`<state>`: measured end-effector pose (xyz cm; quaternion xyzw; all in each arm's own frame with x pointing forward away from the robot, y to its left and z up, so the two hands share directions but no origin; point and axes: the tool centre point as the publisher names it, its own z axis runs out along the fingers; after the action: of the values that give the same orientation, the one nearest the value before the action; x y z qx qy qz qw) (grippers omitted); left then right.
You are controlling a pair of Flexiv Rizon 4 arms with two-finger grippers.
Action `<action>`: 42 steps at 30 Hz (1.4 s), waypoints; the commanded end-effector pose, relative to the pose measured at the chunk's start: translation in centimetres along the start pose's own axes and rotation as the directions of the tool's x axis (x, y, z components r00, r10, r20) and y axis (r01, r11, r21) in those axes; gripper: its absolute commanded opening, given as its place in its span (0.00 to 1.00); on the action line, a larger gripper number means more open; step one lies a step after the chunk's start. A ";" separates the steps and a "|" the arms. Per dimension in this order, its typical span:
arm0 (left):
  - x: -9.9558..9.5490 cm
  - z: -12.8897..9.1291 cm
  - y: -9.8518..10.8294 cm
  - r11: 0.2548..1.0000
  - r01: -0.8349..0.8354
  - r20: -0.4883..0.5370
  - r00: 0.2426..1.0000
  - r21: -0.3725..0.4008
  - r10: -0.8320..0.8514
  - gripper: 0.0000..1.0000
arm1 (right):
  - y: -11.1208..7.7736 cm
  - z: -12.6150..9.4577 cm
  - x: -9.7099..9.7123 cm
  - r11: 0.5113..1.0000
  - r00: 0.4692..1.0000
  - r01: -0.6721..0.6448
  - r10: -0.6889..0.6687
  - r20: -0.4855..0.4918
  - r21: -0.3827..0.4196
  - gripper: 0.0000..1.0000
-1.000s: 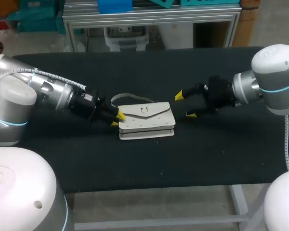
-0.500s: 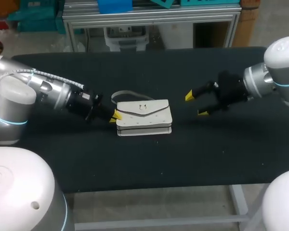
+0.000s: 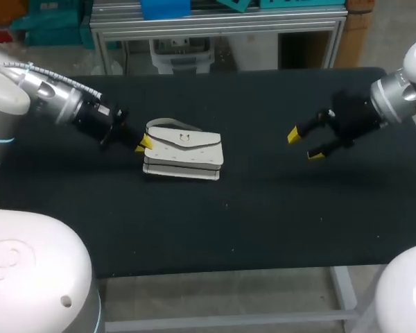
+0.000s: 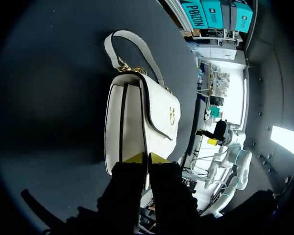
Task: Pick up the bag, open it, inspect its contents, close it, and place it on the opposite side
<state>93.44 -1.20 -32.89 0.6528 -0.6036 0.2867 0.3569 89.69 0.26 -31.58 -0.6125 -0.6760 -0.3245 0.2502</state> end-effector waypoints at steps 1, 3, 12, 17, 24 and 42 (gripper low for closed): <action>0.8 -2.1 -0.8 1.000 -0.017 0.108 0.994 -0.019 0.019 0.00 | 0.2 -0.7 -0.1 1.000 1.000 0.000 0.000 -0.010 0.009 1.00; 0.8 -2.1 -0.8 1.000 -0.017 0.108 0.994 -0.019 0.019 0.00 | 0.2 -0.7 -0.1 1.000 1.000 0.000 0.000 -0.010 0.009 1.00; 0.8 -2.1 -0.8 1.000 -0.017 0.108 0.994 -0.019 0.019 0.00 | 0.2 -0.7 -0.1 1.000 1.000 0.000 0.000 -0.010 0.009 1.00; 0.8 -2.1 -0.8 1.000 -0.017 0.108 0.994 -0.019 0.019 0.00 | 0.9 -1.7 -0.5 1.000 0.999 0.008 -0.009 0.043 0.022 1.00; -0.1 -6.1 -2.8 0.996 -0.091 0.143 0.986 0.024 0.087 0.00 | 2.8 -6.1 -2.6 1.000 0.959 -0.014 0.007 0.285 0.023 1.00; -4.6 -15.9 -9.3 0.986 -0.159 0.213 0.966 0.051 0.145 0.00 | 7.8 -12.0 -5.2 0.999 0.888 -0.046 0.030 0.459 0.023 1.00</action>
<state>101.57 12.85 -28.47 0.6437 -0.6765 0.2751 0.2286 96.67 -11.78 -27.07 -0.6810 -0.7067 -0.1668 0.0942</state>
